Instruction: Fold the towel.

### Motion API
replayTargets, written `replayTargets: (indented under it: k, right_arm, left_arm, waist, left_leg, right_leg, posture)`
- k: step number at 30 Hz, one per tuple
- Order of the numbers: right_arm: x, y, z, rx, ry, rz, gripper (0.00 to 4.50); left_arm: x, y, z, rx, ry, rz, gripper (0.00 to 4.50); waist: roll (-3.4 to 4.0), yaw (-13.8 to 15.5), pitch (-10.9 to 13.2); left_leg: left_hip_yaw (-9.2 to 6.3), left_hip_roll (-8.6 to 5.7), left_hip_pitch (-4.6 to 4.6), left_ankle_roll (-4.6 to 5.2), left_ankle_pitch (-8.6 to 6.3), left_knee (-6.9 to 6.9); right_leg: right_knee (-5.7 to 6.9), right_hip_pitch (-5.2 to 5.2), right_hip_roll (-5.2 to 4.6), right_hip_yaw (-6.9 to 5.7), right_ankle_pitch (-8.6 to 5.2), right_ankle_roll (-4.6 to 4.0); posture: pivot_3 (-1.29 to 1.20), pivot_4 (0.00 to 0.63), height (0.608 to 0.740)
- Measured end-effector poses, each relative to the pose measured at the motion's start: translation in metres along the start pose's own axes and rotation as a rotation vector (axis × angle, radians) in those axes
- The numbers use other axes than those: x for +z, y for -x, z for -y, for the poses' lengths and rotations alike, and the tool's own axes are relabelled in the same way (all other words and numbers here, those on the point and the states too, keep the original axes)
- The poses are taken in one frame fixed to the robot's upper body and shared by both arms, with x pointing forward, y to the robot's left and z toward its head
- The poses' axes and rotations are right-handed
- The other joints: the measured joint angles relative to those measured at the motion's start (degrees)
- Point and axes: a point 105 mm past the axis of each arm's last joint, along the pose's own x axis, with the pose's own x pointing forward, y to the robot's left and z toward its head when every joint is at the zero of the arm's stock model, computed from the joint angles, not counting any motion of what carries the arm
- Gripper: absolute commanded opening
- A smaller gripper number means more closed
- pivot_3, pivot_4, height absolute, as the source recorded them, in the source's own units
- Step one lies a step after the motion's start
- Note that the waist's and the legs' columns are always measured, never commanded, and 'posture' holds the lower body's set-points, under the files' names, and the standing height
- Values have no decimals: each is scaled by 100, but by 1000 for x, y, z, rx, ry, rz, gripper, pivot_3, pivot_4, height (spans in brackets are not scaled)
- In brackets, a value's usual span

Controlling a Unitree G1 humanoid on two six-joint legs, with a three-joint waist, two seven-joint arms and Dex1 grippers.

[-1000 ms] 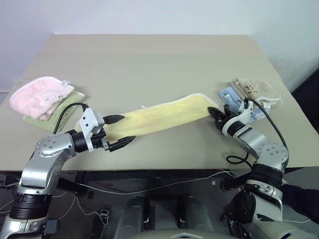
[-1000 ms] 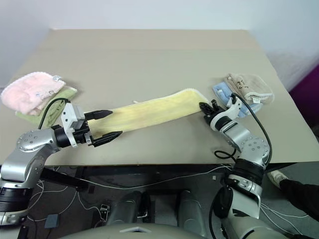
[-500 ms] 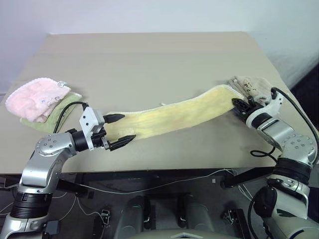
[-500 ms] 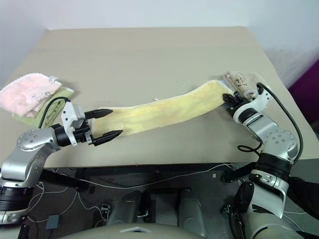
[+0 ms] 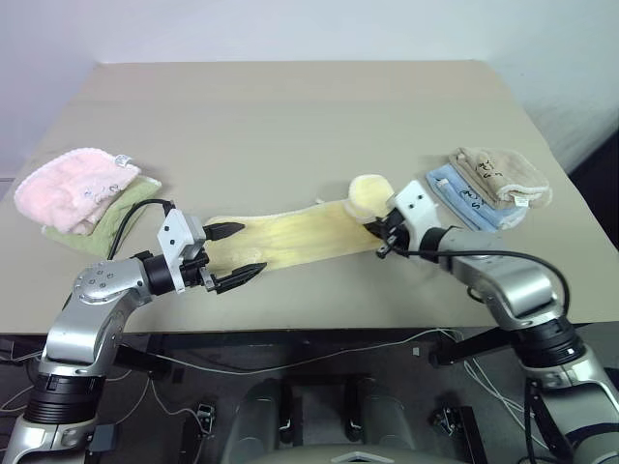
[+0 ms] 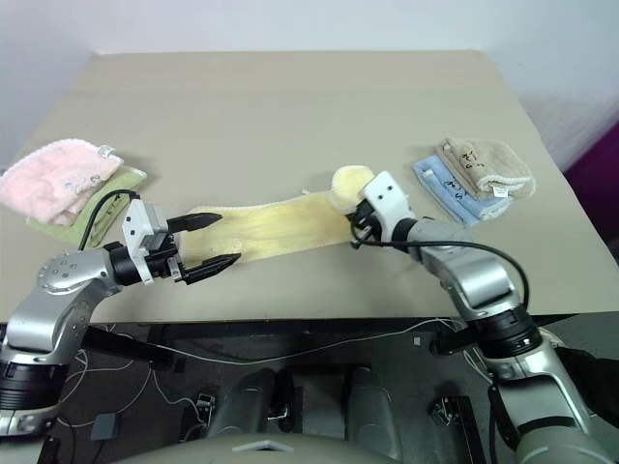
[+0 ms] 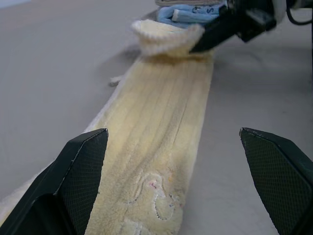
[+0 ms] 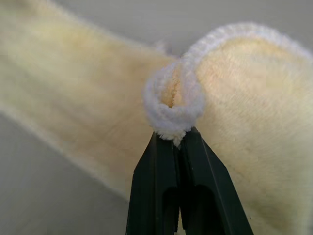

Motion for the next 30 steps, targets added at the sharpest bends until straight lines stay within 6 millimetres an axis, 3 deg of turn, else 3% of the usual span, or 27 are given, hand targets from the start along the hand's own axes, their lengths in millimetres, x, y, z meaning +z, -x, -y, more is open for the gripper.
replayTargets:
  k: [5, 13, 16, 26, 30]
  right_arm:
    - [-6, -11, -16, 53, 26, -9, 17]
    - [-9, -15, -24, 79, 40, -13, 17]
    - [-11, -16, -26, 80, 43, -14, 658]
    - [-5, -4, -33, 137, 61, 17, 4033]
    - [15, 21, -17, 116, 98, 104, 4033]
  left_arm:
    - [-2, 1, 0, 9, 6, -4, 4500]
    - [-3, 1, 1, 12, 10, -8, 4500]
    - [-3, 1, 1, 12, 10, -8, 4500]
    - [-2, 1, 0, 9, 9, -6, 4500]
    - [-5, 2, 1, 18, 52, 1, 4500]
  waist:
    - [0, 8, 0]
    - [-1, 1, 0]
    - [-1, 4, 0]
    - [-1, 16, 0]
    - [-2, 12, 0]
  left_leg:
    - [0, 0, 0, -5, 3, 1]
    - [-2, 1, 0, -6, 3, 1]
    - [-2, 1, 0, -9, 5, 1]
    - [-2, 0, -1, -8, 4, 1]
    - [-4, 0, 0, -6, 3, 2]
  right_leg:
    - [0, 1, 1, -2, 0, 0]
    - [0, 1, 2, -3, 0, 0]
    - [0, 1, 2, -3, 0, 0]
    - [1, 2, 1, -3, 0, 0]
    - [0, 4, 1, -3, 0, 0]
  posture:
    - [0, 150, 740]
    - [0, 150, 740]
    - [0, 150, 740]
    - [0, 150, 740]
    - [0, 150, 740]
